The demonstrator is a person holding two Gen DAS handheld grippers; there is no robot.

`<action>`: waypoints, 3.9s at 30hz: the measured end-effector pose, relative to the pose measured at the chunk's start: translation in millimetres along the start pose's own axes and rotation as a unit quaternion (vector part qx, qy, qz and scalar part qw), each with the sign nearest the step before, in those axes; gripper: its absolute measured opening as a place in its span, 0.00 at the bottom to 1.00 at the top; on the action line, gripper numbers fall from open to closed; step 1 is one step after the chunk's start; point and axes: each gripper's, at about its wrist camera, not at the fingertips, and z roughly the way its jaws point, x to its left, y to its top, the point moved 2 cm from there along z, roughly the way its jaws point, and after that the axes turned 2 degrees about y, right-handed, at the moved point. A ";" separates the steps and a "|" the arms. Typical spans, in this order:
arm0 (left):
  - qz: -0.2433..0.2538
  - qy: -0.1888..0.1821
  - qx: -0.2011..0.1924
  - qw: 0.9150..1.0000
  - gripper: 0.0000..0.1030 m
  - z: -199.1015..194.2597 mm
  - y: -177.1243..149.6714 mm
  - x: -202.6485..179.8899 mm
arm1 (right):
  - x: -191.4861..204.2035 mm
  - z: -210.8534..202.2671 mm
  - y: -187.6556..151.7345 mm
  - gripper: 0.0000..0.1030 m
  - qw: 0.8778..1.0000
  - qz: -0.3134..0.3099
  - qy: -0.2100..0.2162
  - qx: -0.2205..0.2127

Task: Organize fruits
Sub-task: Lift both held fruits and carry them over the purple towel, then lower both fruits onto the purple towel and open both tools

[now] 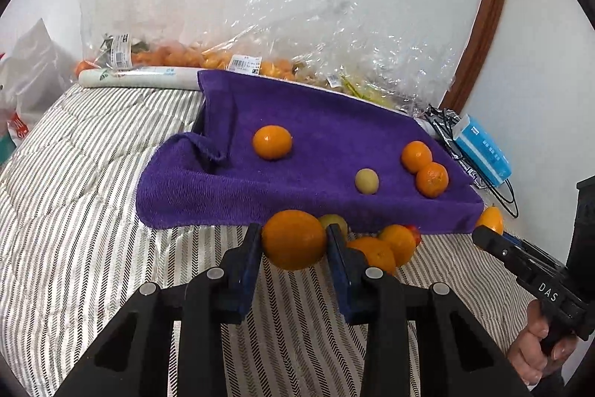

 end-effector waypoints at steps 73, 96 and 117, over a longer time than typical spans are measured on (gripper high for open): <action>-0.012 0.019 -0.023 0.999 0.32 75.0 73.5 -7.4 | 11.4 74.6 72.6 0.31 0.997 -0.047 0.060 0.001; -0.013 0.014 -0.021 1.000 0.32 77.2 74.8 -6.7 | 32.8 95.7 54.2 0.32 0.993 -0.093 0.040 0.052; -0.010 0.019 -0.041 0.999 0.47 70.8 74.1 -11.7 | 44.2 65.8 56.1 0.53 0.993 -0.113 0.032 -0.019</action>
